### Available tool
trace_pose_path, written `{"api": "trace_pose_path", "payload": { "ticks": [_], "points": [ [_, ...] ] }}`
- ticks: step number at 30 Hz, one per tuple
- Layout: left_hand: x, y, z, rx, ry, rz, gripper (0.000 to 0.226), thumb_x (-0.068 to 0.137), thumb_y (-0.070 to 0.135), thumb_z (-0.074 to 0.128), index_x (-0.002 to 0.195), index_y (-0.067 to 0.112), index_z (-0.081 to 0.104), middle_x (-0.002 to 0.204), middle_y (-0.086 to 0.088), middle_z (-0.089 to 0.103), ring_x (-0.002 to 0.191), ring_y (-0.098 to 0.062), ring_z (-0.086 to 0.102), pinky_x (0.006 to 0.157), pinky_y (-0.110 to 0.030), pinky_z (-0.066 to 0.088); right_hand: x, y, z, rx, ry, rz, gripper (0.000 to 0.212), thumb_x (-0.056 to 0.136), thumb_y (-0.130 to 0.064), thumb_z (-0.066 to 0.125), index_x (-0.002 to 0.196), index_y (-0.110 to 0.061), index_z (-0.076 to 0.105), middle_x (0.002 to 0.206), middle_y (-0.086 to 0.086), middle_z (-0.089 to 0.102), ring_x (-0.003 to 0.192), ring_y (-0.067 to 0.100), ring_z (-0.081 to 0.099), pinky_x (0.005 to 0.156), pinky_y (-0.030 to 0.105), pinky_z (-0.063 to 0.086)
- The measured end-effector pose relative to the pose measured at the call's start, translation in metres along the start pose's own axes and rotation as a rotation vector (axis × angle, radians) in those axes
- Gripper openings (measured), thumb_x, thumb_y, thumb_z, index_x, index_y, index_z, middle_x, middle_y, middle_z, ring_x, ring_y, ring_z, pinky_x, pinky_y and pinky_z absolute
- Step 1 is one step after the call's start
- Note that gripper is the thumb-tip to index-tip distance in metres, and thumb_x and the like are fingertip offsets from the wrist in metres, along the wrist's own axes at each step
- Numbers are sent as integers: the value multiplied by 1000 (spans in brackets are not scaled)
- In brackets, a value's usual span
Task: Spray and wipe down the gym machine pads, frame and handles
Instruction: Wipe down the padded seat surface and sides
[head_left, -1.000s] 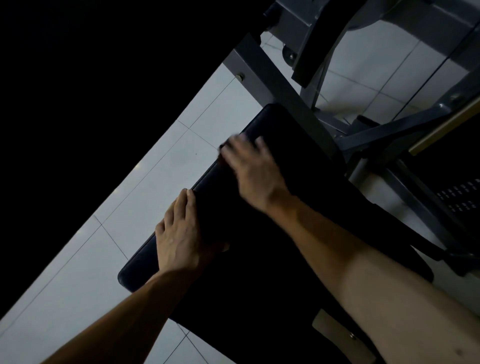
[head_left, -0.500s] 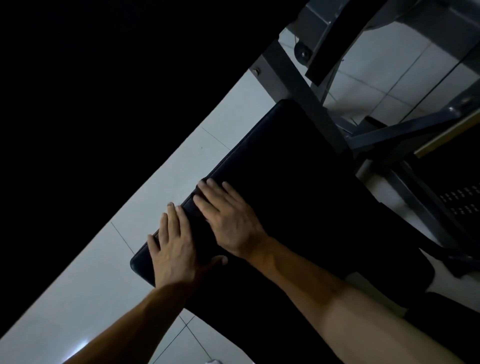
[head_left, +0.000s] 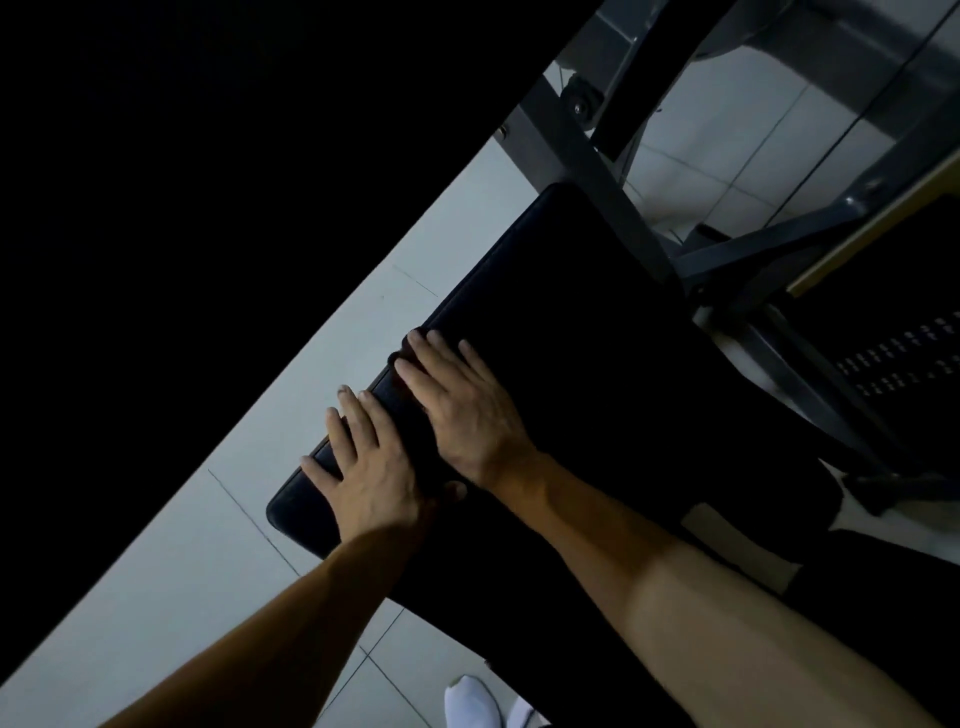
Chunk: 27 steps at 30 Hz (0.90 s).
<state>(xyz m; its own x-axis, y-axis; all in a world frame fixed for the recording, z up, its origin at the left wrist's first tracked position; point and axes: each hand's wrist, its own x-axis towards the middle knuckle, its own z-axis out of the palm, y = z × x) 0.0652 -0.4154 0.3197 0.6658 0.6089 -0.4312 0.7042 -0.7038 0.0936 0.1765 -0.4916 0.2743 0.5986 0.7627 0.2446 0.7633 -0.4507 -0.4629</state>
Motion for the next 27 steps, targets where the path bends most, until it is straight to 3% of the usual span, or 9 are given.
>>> {"api": "trace_pose_path", "payload": {
  "ticks": [2,3,7,9,13,16,20,23,27],
  "points": [
    [-3,3,3,-8,-12,3,140,74,63,80,157,20,-24,161,-3,-42,149,-33,-35,118,-74,-3,-1,22,-4,-87,-10,-68,60,92,-10,50,151,-14,50,165,12,35,154,29,32,126,51,18],
    [-5,4,4,-5,-22,15,136,77,62,78,157,22,-24,159,-1,-44,148,-34,-37,116,-76,-5,0,35,-7,-117,20,-18,62,90,-7,55,151,-14,50,165,12,36,153,29,34,125,53,20],
    [-5,-2,12,-19,-38,72,129,82,59,75,158,31,-25,156,3,-48,144,-37,-42,110,-77,-14,2,72,-29,-16,239,538,60,98,-7,59,156,-14,43,168,13,28,157,28,23,127,54,17],
    [-3,-3,13,-33,-35,80,129,82,56,76,158,30,-24,156,3,-48,143,-37,-43,108,-76,-18,4,57,-28,78,301,697,57,102,-11,57,157,-12,41,169,15,23,158,28,18,129,51,15],
    [-6,0,15,-23,7,79,118,89,46,73,159,29,-21,160,2,-43,146,-37,-40,106,-77,-19,-31,-9,2,126,220,445,54,101,-27,46,150,-5,51,163,23,35,154,36,29,127,51,20],
    [-5,-3,15,-55,42,91,98,100,30,60,159,31,-18,162,4,-40,148,-35,-37,112,-79,-9,-69,-35,12,104,87,257,51,103,-29,44,149,-9,53,164,17,36,155,29,30,127,49,23],
    [-18,-2,19,-29,35,173,110,92,47,69,161,29,-15,159,3,-44,146,-31,-40,115,-75,-12,-81,-1,3,-51,-4,11,54,96,-17,59,150,-17,53,165,8,36,154,24,31,125,50,25],
    [-34,18,31,68,-4,307,131,77,62,77,162,22,-13,159,-2,-44,146,-33,-40,114,-76,-11,-68,42,-14,-119,-13,91,58,94,-15,61,151,-21,51,167,5,33,155,26,29,124,53,23],
    [-33,35,44,167,-103,292,149,67,64,84,158,16,-24,158,-8,-46,143,-39,-43,111,-82,-7,-56,100,-42,-94,27,404,58,103,-17,53,158,-23,39,172,4,19,159,26,13,126,57,14]
  ]
}}
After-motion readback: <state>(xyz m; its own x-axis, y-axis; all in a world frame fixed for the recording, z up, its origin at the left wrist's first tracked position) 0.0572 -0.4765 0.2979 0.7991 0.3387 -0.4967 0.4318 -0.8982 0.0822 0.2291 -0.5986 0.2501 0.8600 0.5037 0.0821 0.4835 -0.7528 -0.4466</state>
